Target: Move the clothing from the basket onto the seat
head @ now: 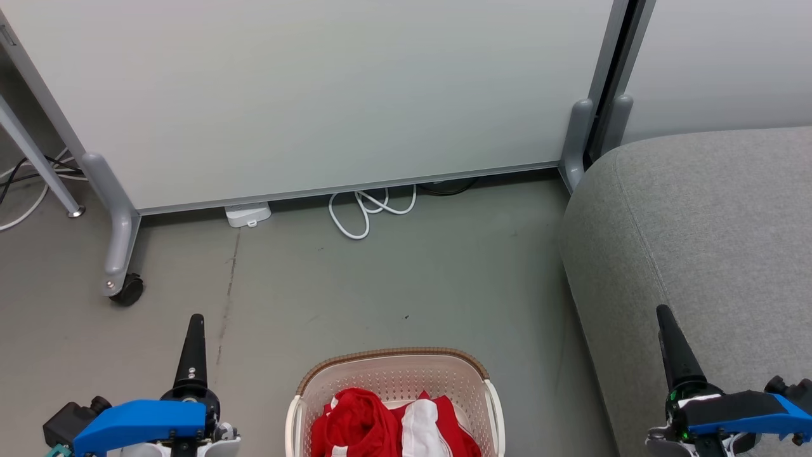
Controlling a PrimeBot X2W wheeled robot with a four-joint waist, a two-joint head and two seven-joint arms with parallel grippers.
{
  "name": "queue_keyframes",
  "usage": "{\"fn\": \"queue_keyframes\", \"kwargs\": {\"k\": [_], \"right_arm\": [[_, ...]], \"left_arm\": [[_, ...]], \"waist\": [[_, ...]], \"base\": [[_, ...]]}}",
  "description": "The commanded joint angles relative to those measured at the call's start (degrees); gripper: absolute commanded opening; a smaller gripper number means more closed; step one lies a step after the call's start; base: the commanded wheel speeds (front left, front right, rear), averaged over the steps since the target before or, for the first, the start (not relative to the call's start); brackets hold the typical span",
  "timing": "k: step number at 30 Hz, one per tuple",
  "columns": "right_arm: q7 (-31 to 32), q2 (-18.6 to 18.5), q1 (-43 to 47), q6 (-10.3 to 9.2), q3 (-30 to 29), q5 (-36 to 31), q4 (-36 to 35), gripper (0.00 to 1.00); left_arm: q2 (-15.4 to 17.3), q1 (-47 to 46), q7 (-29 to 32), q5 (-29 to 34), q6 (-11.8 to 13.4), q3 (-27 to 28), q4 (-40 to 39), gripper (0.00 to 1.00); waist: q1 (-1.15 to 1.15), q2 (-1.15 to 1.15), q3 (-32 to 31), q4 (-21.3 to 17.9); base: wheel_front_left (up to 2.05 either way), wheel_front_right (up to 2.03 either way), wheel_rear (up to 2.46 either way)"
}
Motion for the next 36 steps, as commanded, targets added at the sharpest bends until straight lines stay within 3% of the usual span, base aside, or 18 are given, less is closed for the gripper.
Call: {"fn": "queue_keyframes", "kwargs": {"k": [1, 11, 36], "right_arm": [[-0.8, -0.3, -1.4, 0.10, 0.2, -4.0, -1.4, 1.00], [-3.0, -0.4, -1.2, 0.12, 1.0, -17.2, -3.1, 1.00], [-7.3, -0.5, -1.5, 0.16, 2.0, -36.8, -1.8, 1.00]], "left_arm": [[0.5, -1.5, -0.8, 3.7, 0.3, -0.6, -1.2, 1.00], [1.5, -1.4, -3.1, 18.3, 0.9, -3.1, -2.0, 1.00], [2.9, -1.1, -7.6, 39.2, 2.1, -7.4, -2.2, 1.00]], "waist": [[0.00, 0.00, 0.0, 0.0], [0.00, 0.00, 0.2, 0.0], [0.00, 0.00, 0.2, 0.1]], "base": [[0.00, 0.00, 0.00], [0.00, 0.00, 0.00], [0.00, 0.00, 0.00]]}}
